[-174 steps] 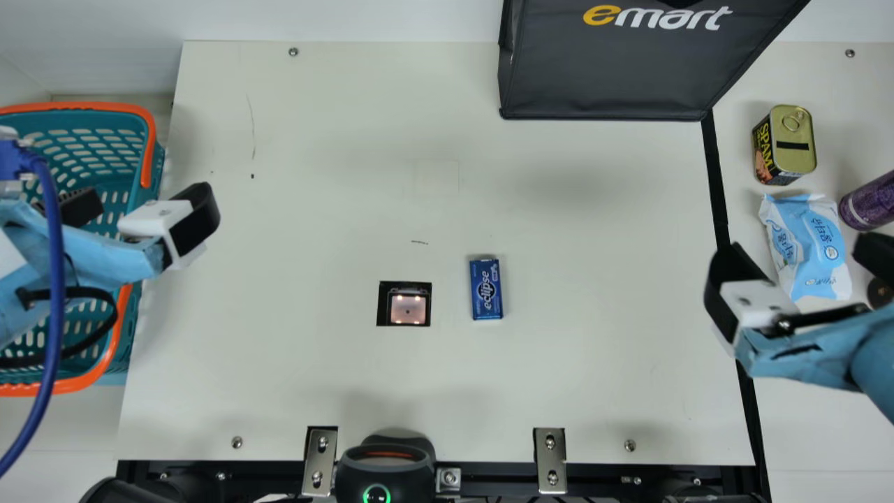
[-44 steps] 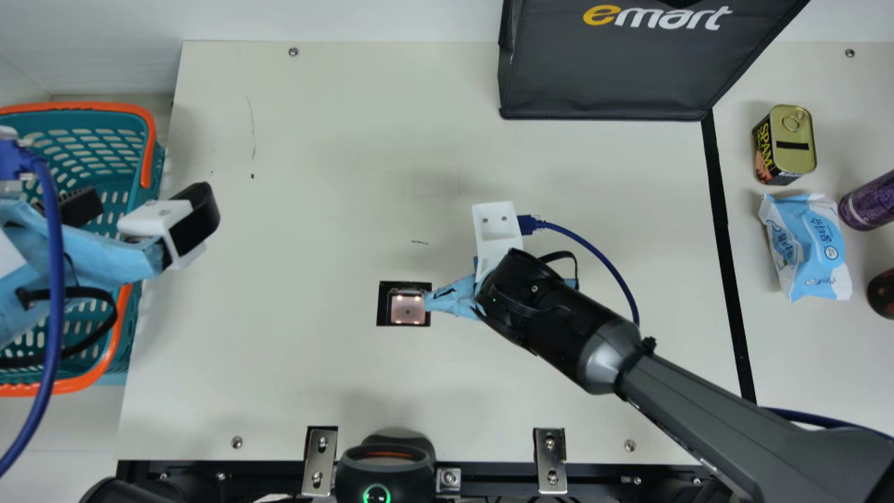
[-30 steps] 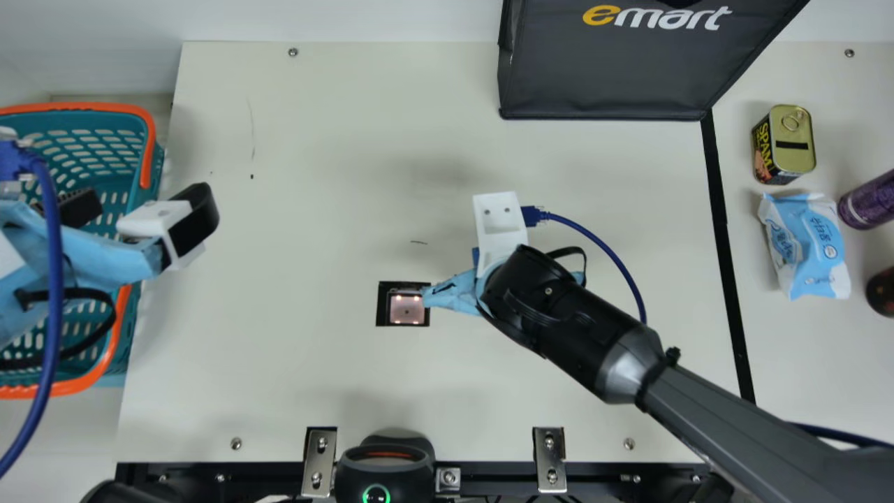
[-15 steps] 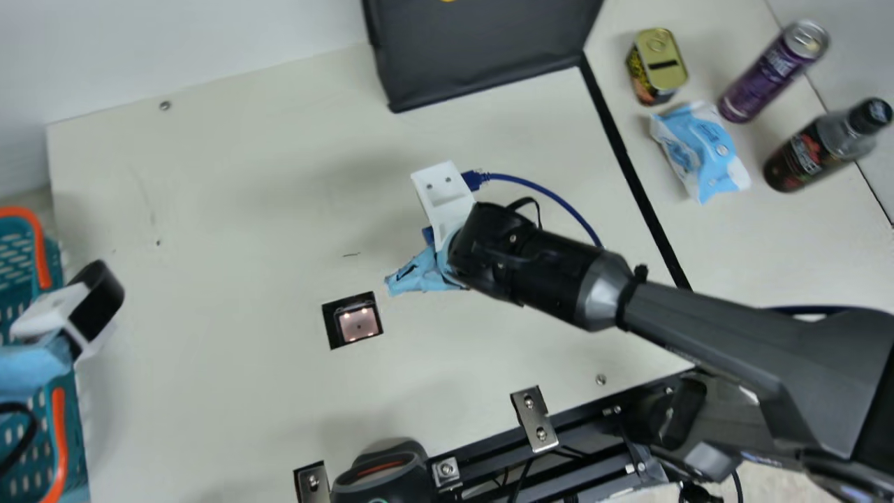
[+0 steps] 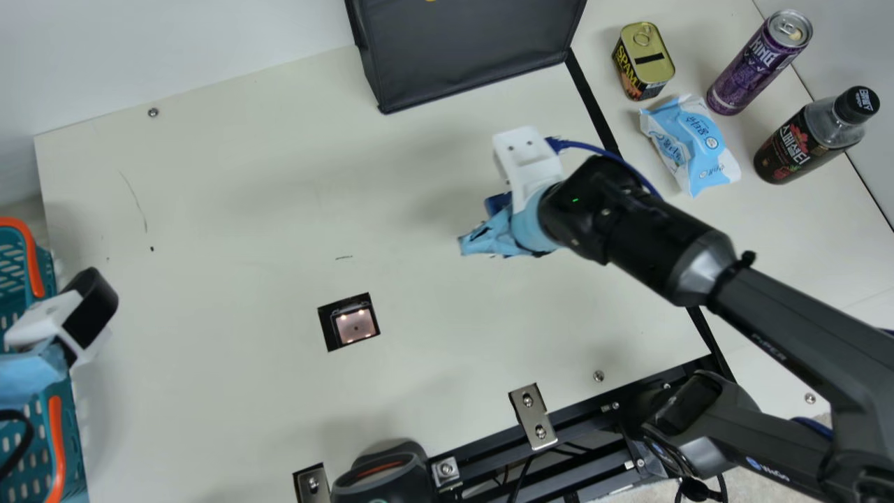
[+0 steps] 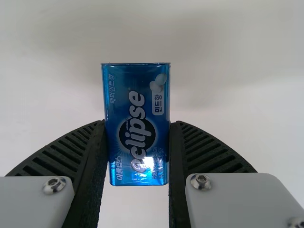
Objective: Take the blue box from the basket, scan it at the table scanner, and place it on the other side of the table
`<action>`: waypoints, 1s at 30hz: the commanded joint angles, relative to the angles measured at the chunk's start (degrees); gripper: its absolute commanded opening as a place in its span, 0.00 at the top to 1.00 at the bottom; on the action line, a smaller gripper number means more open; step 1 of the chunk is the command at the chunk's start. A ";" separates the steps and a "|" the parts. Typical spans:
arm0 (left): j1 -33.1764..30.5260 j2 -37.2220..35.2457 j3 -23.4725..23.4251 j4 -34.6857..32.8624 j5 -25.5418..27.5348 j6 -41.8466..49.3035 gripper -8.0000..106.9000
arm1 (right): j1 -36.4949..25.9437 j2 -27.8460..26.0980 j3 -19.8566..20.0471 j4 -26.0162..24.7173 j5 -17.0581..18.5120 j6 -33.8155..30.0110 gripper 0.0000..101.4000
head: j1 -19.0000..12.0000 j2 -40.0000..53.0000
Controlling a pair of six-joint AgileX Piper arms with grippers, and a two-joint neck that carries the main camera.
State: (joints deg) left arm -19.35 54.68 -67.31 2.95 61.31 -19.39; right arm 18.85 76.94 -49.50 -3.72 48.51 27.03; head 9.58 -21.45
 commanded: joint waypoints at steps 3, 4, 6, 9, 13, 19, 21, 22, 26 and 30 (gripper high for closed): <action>0.00 0.00 0.00 0.00 0.00 0.00 0.15 | -8.74 -1.79 0.29 1.89 1.32 -8.56 1.00 | -1.66 -0.13; 0.00 0.00 0.00 0.00 0.00 0.00 0.15 | -10.13 -2.14 0.33 2.24 1.62 -9.87 1.00 | -1.66 -0.13; 0.00 0.00 0.00 0.00 0.00 0.00 0.15 | -13.14 -2.80 0.31 3.02 2.27 -12.72 1.00 | -1.66 -0.13; 0.00 0.00 0.00 0.00 0.00 0.00 0.15 | -17.42 -3.60 0.17 3.92 3.27 -16.60 1.00 | -1.66 -0.13; 0.00 0.00 0.00 0.00 0.00 0.00 0.15 | -22.70 -4.45 -0.01 4.94 4.45 -21.29 1.00 | -1.66 -0.13; 0.00 0.00 0.00 0.00 0.00 0.00 0.15 | -29.94 -5.46 -0.22 5.91 5.93 -27.53 1.00 | -1.66 -0.13; 0.00 0.00 0.00 0.00 0.00 0.00 0.15 | -32.28 -5.72 -0.17 6.20 6.26 -29.55 1.00 | -1.66 -0.13; 0.00 0.00 0.00 0.00 0.00 0.00 0.15 | -33.47 -5.86 -0.12 6.35 6.41 -30.59 1.00 | -1.66 -0.13; 0.00 0.00 0.00 0.00 0.00 0.00 0.15 | -37.87 -6.34 0.16 6.78 6.82 -34.41 1.00 | -1.66 -0.13; 0.00 0.00 0.00 0.00 0.00 0.00 0.15 | -42.31 -6.92 0.69 7.17 7.03 -38.21 1.00 | -1.66 -0.13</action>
State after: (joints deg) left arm -19.35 54.68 -67.31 2.95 61.31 -19.39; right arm -21.45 70.04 -48.95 3.36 55.71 -9.47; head 9.67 -21.45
